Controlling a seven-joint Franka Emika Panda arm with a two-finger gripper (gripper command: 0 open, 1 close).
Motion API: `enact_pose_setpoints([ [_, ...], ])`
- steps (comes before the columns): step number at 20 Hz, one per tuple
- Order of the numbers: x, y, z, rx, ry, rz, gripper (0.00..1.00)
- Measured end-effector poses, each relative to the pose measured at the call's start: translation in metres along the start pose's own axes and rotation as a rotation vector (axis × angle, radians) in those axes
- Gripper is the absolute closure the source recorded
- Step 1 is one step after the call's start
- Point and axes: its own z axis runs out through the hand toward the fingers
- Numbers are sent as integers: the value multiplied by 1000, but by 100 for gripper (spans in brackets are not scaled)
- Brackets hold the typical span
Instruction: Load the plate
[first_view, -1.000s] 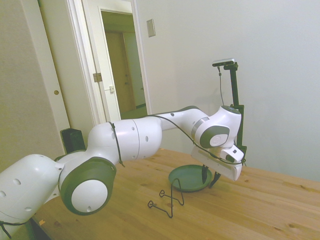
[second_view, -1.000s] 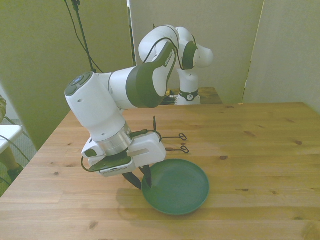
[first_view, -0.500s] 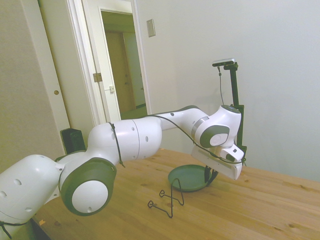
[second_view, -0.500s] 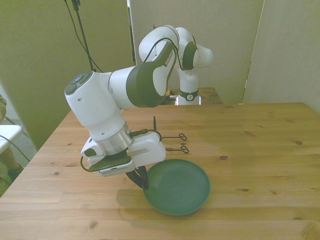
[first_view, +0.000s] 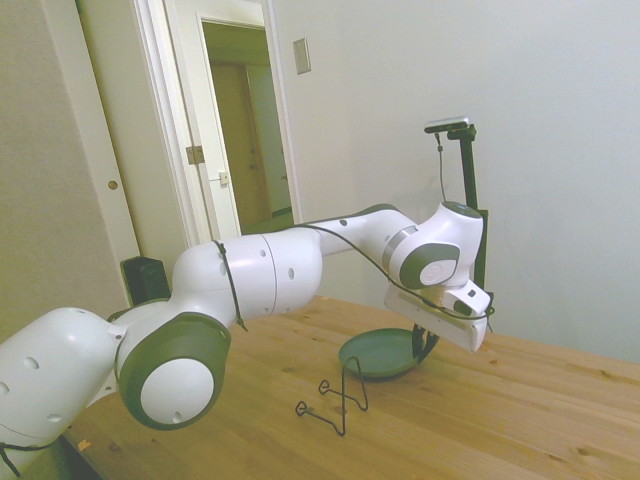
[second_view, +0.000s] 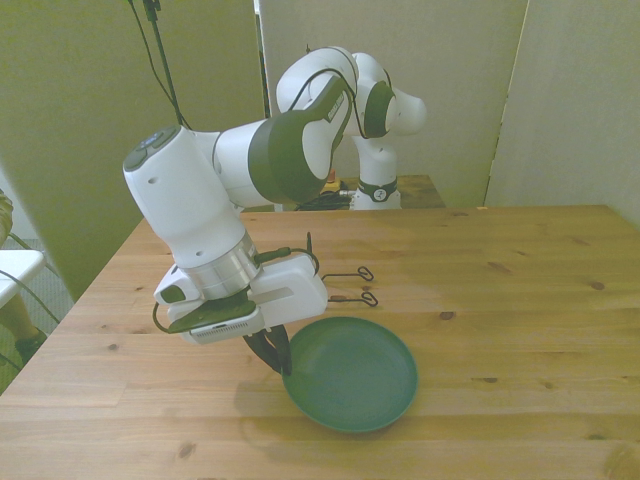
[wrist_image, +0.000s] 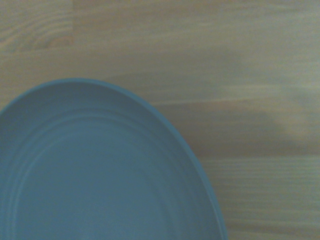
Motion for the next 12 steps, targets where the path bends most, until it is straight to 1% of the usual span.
enact_pose_setpoints([
  [2,-4,-3,-21,21,19,-3,100],
  [6,-19,-9,-71,65,53,-9,100],
  [12,-59,-2,-152,103,117,-27,100],
])
